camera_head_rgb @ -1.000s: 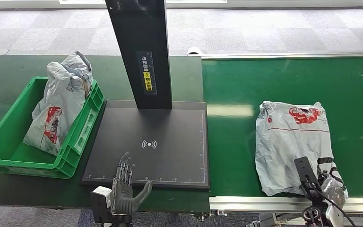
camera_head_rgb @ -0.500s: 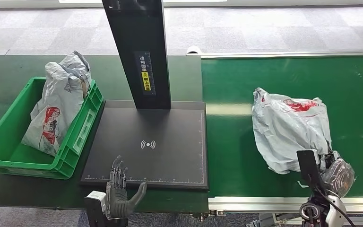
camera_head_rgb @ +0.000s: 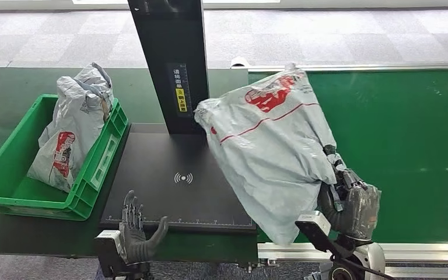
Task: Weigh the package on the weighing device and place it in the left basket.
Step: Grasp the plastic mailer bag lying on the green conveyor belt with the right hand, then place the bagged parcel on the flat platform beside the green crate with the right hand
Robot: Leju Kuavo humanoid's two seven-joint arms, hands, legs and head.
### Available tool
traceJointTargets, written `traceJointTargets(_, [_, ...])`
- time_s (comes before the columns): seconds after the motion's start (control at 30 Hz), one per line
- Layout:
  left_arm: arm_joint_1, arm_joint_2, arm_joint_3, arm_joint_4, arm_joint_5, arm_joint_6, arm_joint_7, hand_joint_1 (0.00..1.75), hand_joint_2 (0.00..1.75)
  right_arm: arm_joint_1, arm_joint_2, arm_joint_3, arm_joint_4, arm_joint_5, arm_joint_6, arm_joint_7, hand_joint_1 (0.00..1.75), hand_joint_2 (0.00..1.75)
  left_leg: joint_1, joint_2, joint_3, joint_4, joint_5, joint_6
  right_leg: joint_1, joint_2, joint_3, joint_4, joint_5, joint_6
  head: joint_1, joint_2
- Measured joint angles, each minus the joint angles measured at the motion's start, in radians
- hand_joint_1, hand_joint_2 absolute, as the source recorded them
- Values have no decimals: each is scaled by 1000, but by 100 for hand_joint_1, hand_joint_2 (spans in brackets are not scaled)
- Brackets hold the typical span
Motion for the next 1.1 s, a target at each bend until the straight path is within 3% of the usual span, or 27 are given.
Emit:
traceJointTargets(0.37, [-21,-15,50,21,-1,-10,6,0,175,-27,8,106,17,37,106,52,175,175,0,0,0,0,0,0,0,0,0,0,0,0,0,0])
traceJointTargets(0.4, [-21,-17,54,21,-4,-12,8,0,175,-30,8,108,20,38,115,58,167,175,0,0,0,0,0,0,0,0,0,0,0,0,0,0])
traceJointTargets(0.5, [-21,-26,67,21,-16,-17,19,0,175,-40,9,110,34,41,132,80,36,175,0,0,0,0,0,0,0,0,0,0,0,0,0,0])
traceJointTargets(0.53, [-21,-28,70,21,-20,-18,23,0,175,-42,9,110,39,44,134,91,0,175,0,0,0,0,0,0,0,0,0,0,0,0,0,0])
traceJointTargets(0.7, [-21,-43,89,19,-43,-26,39,0,175,-48,15,107,62,51,138,131,0,175,0,0,0,0,0,0,0,0,0,0,0,0,0,0])
traceJointTargets(1.1, [-22,-64,119,16,-79,-37,57,0,175,-46,17,95,87,-2,186,131,0,175,0,0,0,0,0,0,0,0,0,0,0,0,0,0])
